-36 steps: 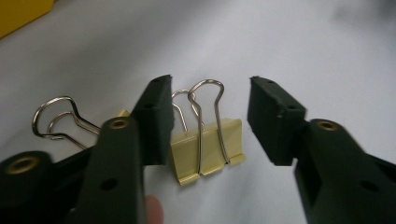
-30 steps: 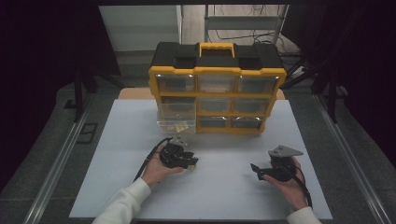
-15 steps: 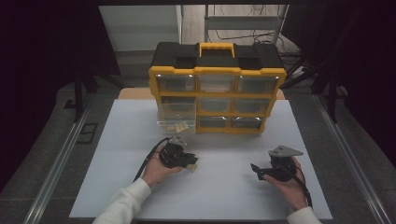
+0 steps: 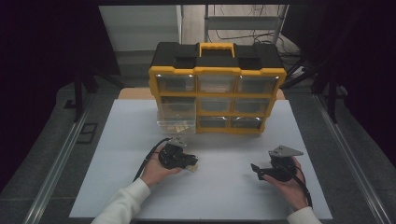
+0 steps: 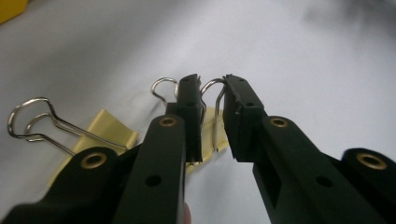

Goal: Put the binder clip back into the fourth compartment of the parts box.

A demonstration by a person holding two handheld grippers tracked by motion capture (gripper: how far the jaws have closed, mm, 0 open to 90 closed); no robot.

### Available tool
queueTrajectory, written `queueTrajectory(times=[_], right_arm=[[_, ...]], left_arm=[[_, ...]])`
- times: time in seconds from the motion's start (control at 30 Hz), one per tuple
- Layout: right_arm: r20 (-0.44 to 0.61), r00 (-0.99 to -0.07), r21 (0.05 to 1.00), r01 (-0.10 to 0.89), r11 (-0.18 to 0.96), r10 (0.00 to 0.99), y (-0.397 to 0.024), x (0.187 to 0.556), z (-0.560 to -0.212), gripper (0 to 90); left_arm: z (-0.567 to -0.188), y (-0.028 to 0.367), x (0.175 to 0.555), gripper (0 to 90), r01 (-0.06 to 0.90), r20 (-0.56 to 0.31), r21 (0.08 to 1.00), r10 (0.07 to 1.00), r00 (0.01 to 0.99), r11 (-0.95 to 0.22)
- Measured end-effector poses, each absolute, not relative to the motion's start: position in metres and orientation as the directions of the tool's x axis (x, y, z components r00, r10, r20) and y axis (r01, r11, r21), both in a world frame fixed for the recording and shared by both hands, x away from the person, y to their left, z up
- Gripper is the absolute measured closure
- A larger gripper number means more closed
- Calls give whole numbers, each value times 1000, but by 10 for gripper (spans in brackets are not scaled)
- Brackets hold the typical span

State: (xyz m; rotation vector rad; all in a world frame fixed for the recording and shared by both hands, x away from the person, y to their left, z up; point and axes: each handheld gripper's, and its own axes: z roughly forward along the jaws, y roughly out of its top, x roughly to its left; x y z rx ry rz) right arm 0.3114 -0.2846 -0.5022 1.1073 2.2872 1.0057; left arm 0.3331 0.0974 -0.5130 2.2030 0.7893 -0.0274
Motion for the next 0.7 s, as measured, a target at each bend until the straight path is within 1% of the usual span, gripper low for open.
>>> queueTrajectory(times=[0.07,0.13,0.17,0.27,0.7], right_arm=[[-47,-603,752,504,426,797,-285,311,-502,116],[-48,-603,752,503,426,796,-285,311,-502,116],[-49,-603,752,503,427,796,-285,311,-502,116],[-50,-603,752,502,427,796,-285,311,-502,116],[-51,-604,753,500,428,795,-285,311,-502,116]], left_arm=[[-512,98,333,798,544,-266,669,521,811,-506],[-510,99,332,885,551,-289,675,511,810,-491],[-509,99,332,886,544,-278,673,511,814,-500],[-508,100,330,887,540,-280,676,503,818,-502],[-497,106,324,887,521,-281,717,492,824,-463]])
